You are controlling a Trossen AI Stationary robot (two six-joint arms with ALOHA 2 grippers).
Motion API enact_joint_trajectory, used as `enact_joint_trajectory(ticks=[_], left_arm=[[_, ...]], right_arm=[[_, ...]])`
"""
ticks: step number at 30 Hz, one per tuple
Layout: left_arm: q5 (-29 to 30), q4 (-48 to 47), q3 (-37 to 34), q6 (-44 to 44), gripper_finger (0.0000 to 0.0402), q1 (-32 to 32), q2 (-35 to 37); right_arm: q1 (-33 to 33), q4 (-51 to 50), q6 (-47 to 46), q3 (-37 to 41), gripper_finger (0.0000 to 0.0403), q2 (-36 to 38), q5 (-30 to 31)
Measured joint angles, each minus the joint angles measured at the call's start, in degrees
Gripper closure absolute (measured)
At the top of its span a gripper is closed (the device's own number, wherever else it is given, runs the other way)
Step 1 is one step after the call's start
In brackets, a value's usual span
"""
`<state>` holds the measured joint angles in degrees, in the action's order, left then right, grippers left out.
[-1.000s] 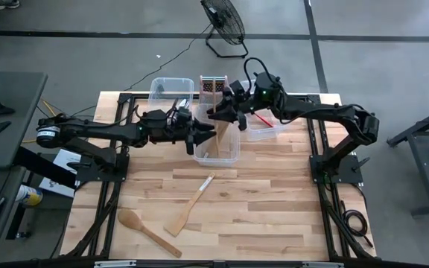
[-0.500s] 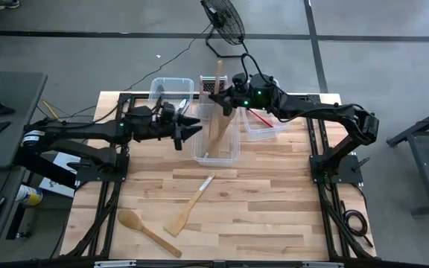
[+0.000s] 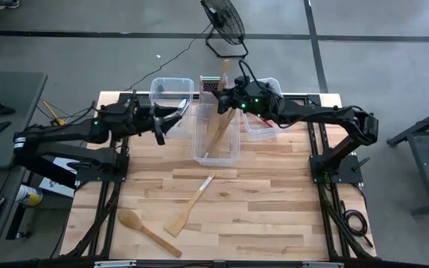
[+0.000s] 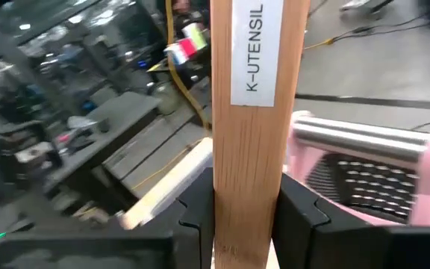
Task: Pick & Place Kitchen Items
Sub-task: Put the brown serving spoon into the middle transparent bin
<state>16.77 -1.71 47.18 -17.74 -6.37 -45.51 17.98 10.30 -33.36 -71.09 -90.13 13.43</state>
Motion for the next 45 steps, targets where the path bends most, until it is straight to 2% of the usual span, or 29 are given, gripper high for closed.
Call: enact_joint_trajectory(ticks=[11, 16, 23, 32, 35, 40, 45], left_arm=[[6.8, -1.9, 0.0, 8.6, 0.0213, 0.0, 4.8], [12.1, -2.0, 0.0, 12.9, 0.0213, 0.0, 5.3], [18.6, -1.9, 0.0, 18.5, 0.0213, 0.0, 6.3], [20.1, -1.9, 0.0, 23.5, 0.0213, 0.0, 6.8], [20.1, -1.9, 0.0, 23.7, 0.0213, 0.0, 6.8], [20.1, -2.8, 0.0, 25.8, 0.0213, 0.0, 6.8], [20.1, -3.2, 0.0, 26.5, 0.0213, 0.0, 6.8]], right_arm=[[-4.7, -5.2, -6.4, 0.0, 0.0317, 0.0, 13.0], [-7.5, -8.5, -11.7, 0.0, 0.0317, -0.2, 19.0], [-10.6, -10.7, -21.9, 0.0, 0.0317, -3.7, 22.6], [-13.5, -14.3, -29.9, 0.0, 0.0317, -6.0, 29.0], [-14.5, -17.5, -30.5, 0.0, 0.0317, -5.9, 29.8], [-15.2, -18.1, -32.4, 0.0, 0.0312, -5.9, 27.3], [-15.1, -20.5, -32.8, 0.0, 0.0251, -5.9, 26.7]])
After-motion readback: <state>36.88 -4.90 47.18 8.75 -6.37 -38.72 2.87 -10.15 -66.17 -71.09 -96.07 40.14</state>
